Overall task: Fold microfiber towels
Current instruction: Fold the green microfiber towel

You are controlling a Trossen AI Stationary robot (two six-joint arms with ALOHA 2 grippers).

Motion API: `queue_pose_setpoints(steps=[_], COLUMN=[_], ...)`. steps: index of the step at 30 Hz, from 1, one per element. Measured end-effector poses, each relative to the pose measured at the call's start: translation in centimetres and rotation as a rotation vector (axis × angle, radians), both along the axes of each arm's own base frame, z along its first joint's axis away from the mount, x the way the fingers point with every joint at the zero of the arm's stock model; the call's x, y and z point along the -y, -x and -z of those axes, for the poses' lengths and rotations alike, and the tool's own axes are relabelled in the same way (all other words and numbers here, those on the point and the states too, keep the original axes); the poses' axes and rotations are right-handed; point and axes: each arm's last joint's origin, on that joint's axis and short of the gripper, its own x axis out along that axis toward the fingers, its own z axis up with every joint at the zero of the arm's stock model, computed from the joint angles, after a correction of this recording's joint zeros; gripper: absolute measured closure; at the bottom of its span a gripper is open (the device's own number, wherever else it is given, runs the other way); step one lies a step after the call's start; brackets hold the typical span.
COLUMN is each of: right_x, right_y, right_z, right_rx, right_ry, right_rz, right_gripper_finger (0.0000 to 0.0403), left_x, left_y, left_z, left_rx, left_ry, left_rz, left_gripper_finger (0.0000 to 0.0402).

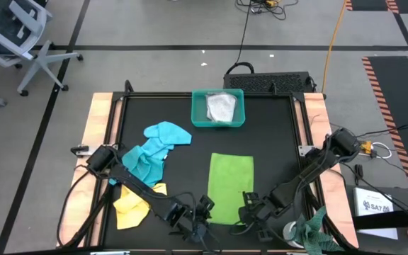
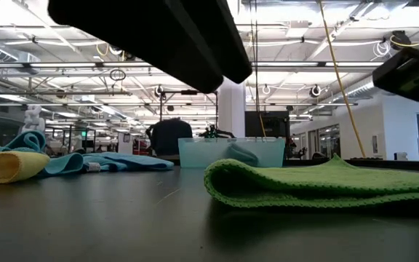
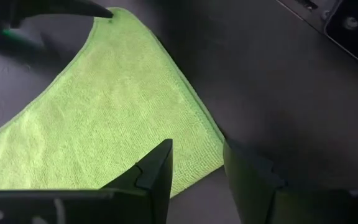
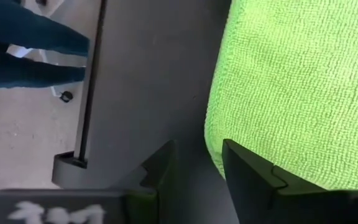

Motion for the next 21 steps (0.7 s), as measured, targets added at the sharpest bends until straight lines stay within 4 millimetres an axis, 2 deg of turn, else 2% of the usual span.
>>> queue_pose_setpoints(steps=[5,12,21], right_x=[-0.2,-0.3,-0.2], right_y=[-0.1,-0.3,-0.2], right_z=[0.4,0.3,0.4], right_rx=[0.006,0.021,0.018], right_ry=[0.009,-0.003,0.006], right_rz=[-0.019,-0.02,-0.033], right_gripper_finger=[0.0277,0.0277,0.0277], left_x=[0.0,0.6,0.8], left_y=[-0.3,-0.7,-0.6], left_z=[0.5,3.7,3.9], left_rx=[0.007,-0.03,-0.04], left_ry=[-0.008,-0.081,-0.065], left_rz=[0.008,0.035,0.055], left_gripper_finger=[0.0256,0.0256,0.0256])
